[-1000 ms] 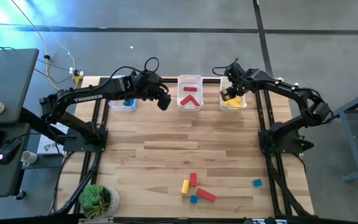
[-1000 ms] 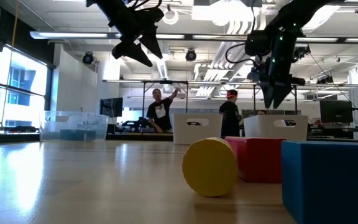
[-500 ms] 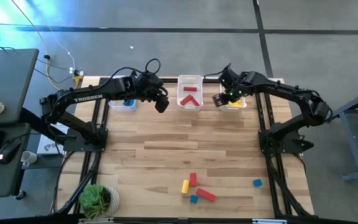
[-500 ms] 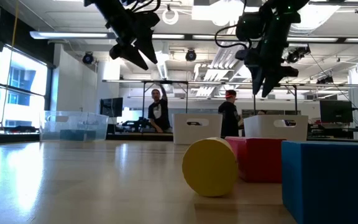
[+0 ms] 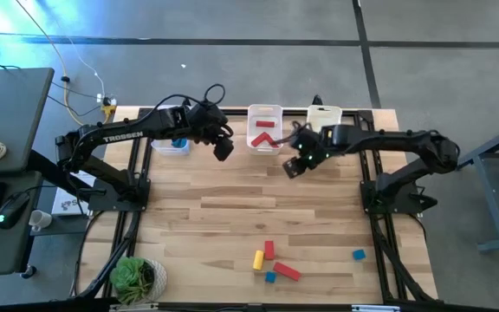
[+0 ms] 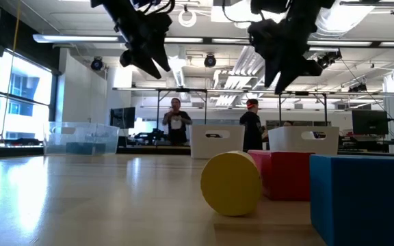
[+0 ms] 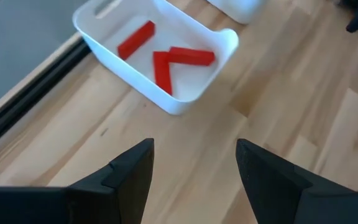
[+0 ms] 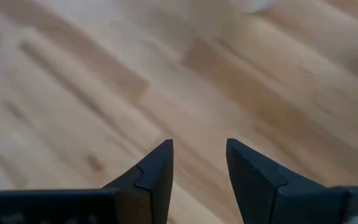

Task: Sort & place blocks by color
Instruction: Put the red block into the left white bin

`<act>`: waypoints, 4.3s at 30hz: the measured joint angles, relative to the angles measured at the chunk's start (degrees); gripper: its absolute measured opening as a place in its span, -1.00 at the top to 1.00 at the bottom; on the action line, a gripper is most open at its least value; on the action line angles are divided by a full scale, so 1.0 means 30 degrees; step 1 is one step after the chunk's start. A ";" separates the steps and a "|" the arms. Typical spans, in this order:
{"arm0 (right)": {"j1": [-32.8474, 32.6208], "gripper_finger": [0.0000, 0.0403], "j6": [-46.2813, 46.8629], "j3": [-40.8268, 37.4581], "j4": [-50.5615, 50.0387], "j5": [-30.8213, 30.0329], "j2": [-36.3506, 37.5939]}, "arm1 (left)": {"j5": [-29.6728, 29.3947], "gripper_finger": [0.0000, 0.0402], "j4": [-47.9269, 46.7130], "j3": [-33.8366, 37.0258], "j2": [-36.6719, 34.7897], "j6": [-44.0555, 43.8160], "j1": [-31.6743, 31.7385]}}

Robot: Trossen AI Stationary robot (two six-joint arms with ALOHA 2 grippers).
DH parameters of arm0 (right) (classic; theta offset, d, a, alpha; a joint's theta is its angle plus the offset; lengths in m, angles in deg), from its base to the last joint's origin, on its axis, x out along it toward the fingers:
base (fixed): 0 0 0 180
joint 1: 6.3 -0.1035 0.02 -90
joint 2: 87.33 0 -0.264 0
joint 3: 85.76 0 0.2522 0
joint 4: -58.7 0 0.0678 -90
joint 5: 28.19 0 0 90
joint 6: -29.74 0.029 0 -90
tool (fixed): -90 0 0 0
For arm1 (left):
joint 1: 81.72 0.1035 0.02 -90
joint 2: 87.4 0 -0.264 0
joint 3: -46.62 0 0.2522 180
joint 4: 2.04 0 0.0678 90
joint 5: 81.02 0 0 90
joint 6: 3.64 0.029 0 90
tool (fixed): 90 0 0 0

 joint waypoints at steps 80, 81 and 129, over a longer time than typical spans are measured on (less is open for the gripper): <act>-1.5100 0.33 0.2857 0.9823 -0.2038 -0.4564 -0.8795 | 0.0564 -0.07 -0.7437 0.0000 -0.0007 -0.7682 -0.7898; -1.5149 0.33 0.2888 0.9823 -0.2032 -0.4357 -0.8933 | 0.0559 -0.07 -0.7437 -0.0004 -0.0007 -0.7681 -0.7898; -1.5972 -0.09 0.6307 0.9823 -0.2160 -0.0059 -1.5017 | 0.0068 -0.07 -0.7415 0.0000 -0.0007 -0.8176 -0.7890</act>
